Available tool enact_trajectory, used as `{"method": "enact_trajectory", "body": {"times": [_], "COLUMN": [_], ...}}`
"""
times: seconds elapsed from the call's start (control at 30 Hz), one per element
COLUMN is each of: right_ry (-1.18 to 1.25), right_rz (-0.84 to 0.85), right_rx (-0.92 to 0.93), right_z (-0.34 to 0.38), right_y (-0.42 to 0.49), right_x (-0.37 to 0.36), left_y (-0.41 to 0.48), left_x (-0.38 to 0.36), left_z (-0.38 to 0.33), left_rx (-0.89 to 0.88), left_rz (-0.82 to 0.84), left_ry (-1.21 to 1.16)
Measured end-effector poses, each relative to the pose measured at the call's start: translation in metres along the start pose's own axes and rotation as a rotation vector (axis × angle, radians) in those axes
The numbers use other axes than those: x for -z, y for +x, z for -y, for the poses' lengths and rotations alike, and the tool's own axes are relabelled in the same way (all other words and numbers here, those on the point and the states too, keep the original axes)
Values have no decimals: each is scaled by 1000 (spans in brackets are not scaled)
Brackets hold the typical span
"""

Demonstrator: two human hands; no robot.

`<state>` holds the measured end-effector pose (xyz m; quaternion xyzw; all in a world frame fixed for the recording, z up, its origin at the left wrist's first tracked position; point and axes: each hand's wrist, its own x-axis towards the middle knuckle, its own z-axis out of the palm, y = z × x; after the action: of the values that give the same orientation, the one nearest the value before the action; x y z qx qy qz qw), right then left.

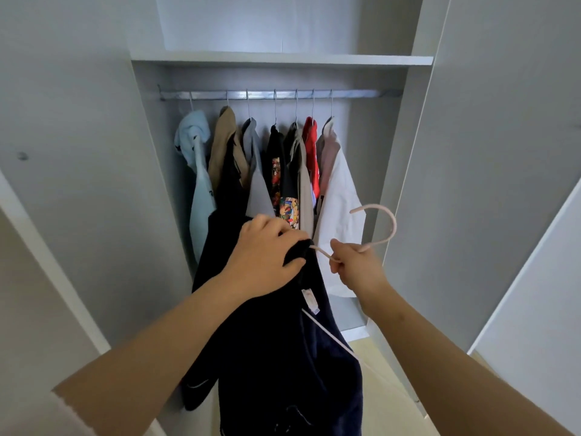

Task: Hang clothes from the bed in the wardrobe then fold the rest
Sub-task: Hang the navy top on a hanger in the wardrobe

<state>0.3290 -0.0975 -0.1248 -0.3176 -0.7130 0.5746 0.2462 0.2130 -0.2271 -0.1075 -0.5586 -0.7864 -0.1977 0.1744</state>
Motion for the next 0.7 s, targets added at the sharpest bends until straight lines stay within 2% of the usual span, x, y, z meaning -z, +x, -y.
{"method": "enact_trajectory", "body": {"times": [0.03,0.07,0.17,0.27,0.37,0.53,0.57,0.6,0.7], "right_ry": [-10,-16,-27,-136,-330,-463,-450,-399,-349], "right_rz": [-2,3,-8,-241,-506,-613,-593,-496,-80], "right_rx": [20,42,119,314,535,709,744,721,478], "right_z": [6,12,26,37,42,35,35,35,24], "right_y": [1,1,-2,-5,-8,-11,-10,-9,-6], "right_x": [0,0,-3,-8,-15,-26,-27,-28,-39], "left_y": [1,3,9,3,3,17,18,18,20], "left_x": [5,10,19,13,9,13,13,13,11], "left_z": [5,10,19,25,26,30,30,29,26], "left_rx": [-106,-156,-140,-28,52,72,79,91,121], "left_rz": [-86,-112,0,-69,-142,-185,-192,-203,-237], "left_ry": [162,214,98,-118,-160,-122,-127,-137,-167]}}
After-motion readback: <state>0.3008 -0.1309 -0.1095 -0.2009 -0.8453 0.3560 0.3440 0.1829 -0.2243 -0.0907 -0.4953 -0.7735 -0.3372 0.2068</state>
